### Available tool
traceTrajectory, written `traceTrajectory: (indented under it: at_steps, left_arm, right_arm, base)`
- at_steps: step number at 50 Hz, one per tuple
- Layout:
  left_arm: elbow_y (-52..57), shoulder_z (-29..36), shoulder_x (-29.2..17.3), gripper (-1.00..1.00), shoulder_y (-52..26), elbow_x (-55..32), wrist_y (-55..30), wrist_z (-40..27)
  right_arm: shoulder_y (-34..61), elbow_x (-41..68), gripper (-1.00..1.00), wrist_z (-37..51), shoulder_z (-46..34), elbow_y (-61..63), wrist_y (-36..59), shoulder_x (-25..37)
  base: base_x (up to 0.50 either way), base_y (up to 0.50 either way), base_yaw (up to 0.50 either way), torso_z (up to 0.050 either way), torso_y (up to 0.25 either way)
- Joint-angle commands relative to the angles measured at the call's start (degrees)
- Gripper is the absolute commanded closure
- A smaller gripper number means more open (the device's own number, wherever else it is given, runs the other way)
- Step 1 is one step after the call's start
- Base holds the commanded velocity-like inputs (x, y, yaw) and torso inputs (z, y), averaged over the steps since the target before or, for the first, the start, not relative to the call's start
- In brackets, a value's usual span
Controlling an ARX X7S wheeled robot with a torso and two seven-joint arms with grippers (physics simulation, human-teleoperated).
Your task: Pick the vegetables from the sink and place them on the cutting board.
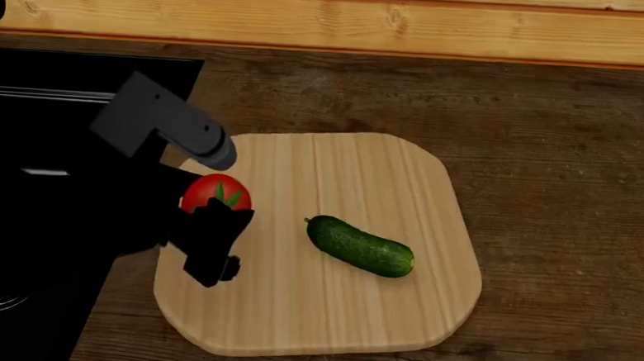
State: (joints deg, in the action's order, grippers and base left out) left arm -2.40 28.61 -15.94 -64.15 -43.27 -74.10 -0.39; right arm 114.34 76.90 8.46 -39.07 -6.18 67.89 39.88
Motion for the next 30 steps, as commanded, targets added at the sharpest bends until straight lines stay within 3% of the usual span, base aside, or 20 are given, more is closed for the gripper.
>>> traceTrajectory:
  at_steps: [1, 27, 28, 30]
  left_arm:
    - [0.76, -1.79, 0.8, 1.0, 0.66, -1.25, -0.7, 0.84]
    - [1.53, -1.26, 0.02, 1.0, 2.2, -1.87, -0.12, -0.09]
    - [1.67, -0.96, -0.15, -1.0, 2.17, -1.75, 0.2, 0.16]
    - [1.94, -1.37, -0.23, -1.0, 1.76, -2.04, -0.23, -0.13]
  right_arm:
    - [-0.26, -2.19, -1.0, -0.76, 1.35, 0.27, -0.1, -1.2]
    - [-0.37, -1.66, -1.0, -0.85, 1.29, 0.46, -0.09, -1.03]
    - [-0.38, -1.6, -1.0, -0.89, 1.27, 0.5, -0.04, -1.01]
    - [-0.48, -1.54, -1.0, -0.89, 1.28, 0.59, -0.09, -0.96]
  base:
    - [0.0, 0.0, 0.0, 0.0, 0.0]
    - [0.0, 0.0, 0.0, 0.0, 0.0]
    - [0.0, 0.0, 0.0, 0.0, 0.0]
    - [0.0, 0.0, 0.0, 0.0, 0.0]
